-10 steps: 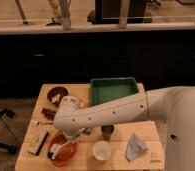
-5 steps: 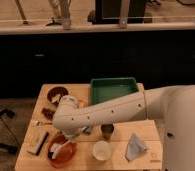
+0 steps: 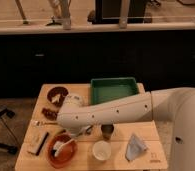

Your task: Wipe red bowl with brush

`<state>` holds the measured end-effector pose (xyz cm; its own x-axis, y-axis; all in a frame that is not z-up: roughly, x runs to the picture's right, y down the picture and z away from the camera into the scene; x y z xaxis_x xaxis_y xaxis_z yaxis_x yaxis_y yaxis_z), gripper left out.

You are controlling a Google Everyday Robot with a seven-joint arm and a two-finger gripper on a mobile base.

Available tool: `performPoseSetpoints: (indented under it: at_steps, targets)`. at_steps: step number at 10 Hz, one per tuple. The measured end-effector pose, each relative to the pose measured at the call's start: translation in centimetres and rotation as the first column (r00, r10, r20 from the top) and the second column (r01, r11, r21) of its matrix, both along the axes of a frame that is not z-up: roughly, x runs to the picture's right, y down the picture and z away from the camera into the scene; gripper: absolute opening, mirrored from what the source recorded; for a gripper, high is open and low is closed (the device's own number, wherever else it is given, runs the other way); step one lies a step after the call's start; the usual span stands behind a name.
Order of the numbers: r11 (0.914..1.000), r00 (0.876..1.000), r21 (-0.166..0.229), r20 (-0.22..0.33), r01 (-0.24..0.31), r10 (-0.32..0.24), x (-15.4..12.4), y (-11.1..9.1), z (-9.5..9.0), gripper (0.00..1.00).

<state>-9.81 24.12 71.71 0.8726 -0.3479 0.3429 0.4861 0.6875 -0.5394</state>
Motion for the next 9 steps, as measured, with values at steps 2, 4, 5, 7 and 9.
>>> performPoseSetpoints:
  at_steps: [2,4,5,7,9]
  targets:
    - [0.9991,0.999,-0.024,0.001,0.036,-0.036,-0.1,0.5,0.3,0.05]
    - [0.9968,0.998,-0.05,-0.008,0.063,-0.063,0.3,0.9,0.6,0.05]
    - [0.9955,0.997,-0.062,-0.015,0.071,-0.072,0.6,1.1,0.8,0.05]
    - [0.9941,0.996,-0.073,-0.028,0.08,-0.083,1.3,1.1,1.1,0.05]
    - [0.9943,0.995,-0.068,-0.052,0.082,-0.085,2.1,0.8,1.4,0.05]
